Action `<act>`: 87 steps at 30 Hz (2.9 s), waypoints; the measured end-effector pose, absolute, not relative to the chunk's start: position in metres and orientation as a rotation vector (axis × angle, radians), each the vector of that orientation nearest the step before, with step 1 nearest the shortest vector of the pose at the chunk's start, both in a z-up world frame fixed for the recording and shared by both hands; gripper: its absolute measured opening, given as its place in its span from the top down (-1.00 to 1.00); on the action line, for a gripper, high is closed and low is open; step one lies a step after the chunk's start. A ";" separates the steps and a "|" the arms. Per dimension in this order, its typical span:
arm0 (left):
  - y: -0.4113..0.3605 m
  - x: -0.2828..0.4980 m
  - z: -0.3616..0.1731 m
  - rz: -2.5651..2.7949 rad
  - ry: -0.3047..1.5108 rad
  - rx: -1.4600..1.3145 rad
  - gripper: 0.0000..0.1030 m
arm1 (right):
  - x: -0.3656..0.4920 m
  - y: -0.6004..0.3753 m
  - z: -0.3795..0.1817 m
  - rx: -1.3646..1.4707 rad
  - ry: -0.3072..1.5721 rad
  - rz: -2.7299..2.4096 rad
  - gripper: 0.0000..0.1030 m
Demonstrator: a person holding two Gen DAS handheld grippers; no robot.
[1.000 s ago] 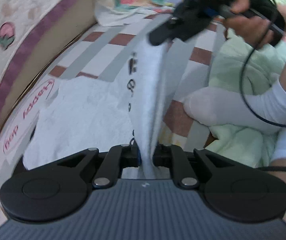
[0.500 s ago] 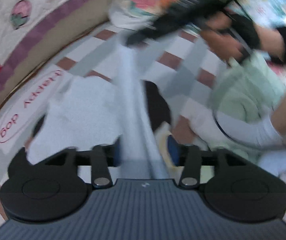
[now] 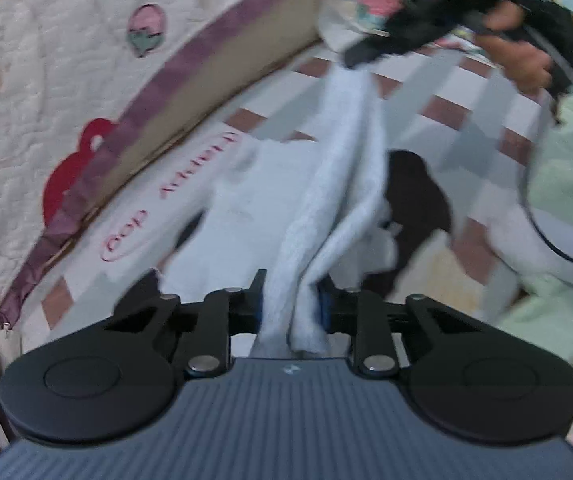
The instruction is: Fold clothes
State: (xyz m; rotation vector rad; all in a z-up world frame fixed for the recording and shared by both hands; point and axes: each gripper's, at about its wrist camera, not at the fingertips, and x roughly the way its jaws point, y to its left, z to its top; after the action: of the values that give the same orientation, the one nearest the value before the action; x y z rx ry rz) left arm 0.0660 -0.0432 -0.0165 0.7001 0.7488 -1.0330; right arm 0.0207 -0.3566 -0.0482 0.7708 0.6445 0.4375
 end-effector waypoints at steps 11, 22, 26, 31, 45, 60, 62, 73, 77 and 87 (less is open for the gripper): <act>-0.080 0.160 -0.085 -0.898 0.726 0.659 0.67 | 0.004 -0.339 -0.046 0.532 0.655 0.395 0.73; -0.044 0.181 -0.098 -0.827 0.787 0.203 0.66 | 0.022 -0.336 -0.076 0.380 0.839 0.378 0.37; -0.034 0.179 -0.103 -0.847 0.776 0.164 0.66 | 0.047 -0.334 -0.089 0.284 0.861 0.390 0.30; -0.028 0.180 -0.105 -0.845 0.784 0.113 0.66 | 0.082 -0.349 -0.118 0.353 0.837 0.371 0.25; -0.010 0.172 -0.083 -0.915 0.737 0.021 0.66 | 0.088 -0.357 -0.127 0.624 0.751 0.624 0.34; 0.016 0.154 -0.073 -0.951 0.745 -0.266 0.67 | 0.103 -0.371 -0.153 0.712 0.824 0.616 0.04; 0.019 0.151 -0.073 -0.937 0.748 -0.272 0.67 | 0.106 -0.364 -0.155 0.709 0.839 0.652 0.04; 0.002 0.148 -0.087 -0.896 0.774 -0.147 0.66 | 0.064 -0.337 -0.146 0.520 0.930 0.783 0.62; -0.029 0.150 -0.100 -0.866 0.785 0.026 0.67 | 0.055 -0.335 -0.156 0.497 0.943 0.712 0.59; -0.027 0.160 -0.099 -0.856 0.744 0.035 0.69 | 0.072 -0.353 -0.171 0.891 0.889 0.471 -0.01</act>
State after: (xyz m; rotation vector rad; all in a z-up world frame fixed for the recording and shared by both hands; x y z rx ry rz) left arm 0.1605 -0.0274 -0.0991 0.0346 0.7442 -0.8561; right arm 0.0721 -0.3530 -0.1705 0.8910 0.8894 0.4706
